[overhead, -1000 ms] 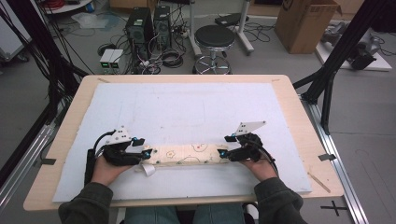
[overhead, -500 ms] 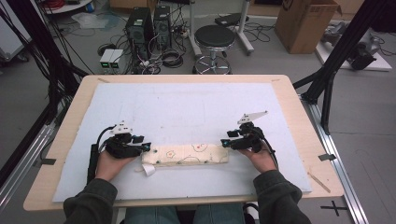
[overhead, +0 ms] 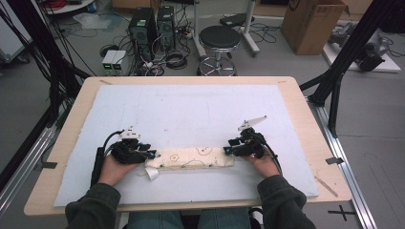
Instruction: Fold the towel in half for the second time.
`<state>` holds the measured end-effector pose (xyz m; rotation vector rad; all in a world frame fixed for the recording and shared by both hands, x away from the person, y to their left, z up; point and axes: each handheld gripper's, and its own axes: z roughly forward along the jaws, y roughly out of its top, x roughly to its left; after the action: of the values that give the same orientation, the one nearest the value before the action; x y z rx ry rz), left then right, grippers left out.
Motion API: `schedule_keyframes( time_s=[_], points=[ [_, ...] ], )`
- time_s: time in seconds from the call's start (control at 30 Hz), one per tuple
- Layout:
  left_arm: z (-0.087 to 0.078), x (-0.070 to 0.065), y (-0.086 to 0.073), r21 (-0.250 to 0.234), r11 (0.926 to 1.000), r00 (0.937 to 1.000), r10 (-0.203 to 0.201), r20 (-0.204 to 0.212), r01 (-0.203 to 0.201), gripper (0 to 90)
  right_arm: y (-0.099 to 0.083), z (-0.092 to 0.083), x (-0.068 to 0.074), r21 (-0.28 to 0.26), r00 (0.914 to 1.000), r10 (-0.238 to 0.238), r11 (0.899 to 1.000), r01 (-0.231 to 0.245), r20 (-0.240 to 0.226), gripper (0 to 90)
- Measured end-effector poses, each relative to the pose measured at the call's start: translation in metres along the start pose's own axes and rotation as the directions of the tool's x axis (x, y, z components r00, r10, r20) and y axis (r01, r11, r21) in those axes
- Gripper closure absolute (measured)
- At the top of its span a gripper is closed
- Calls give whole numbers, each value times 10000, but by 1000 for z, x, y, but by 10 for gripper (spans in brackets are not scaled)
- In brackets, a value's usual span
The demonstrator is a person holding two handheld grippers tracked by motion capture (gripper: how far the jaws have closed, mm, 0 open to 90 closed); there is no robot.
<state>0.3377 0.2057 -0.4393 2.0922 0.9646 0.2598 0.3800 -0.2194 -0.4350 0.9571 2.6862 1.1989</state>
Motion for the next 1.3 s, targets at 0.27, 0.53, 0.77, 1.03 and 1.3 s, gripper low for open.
schedule_keyframes(
  time_s=[0.27, 0.53, 0.77, 1.03, 1.3],
  points=[
    [0, -1, -1, -2, 10000, 9999, -2, 113, 2, 654, -2, 2, 4, 290, 9998, -144, 9995, 147, -120, 629],
    [0, -3, -1, 74, 10000, 9997, 40, 224, -42, 730, -4, 2, 6, 197, 9993, -276, 9994, 281, -251, 721],
    [-1, -3, -3, 18, 10000, 9995, -53, 316, 53, 784, -4, 2, 6, 198, 9985, -347, 9992, 356, -430, 775],
    [-1, -4, -3, -32, 10000, 9997, -8, 250, 9, 815, -4, 1, 6, 163, 9972, -530, 9984, 539, -537, 787],
    [-2, -3, 0, -151, 9999, 9997, -72, 212, 76, 827, 0, -2, 5, 78, 9968, -579, 9983, 585, -550, 791]
  ],
)
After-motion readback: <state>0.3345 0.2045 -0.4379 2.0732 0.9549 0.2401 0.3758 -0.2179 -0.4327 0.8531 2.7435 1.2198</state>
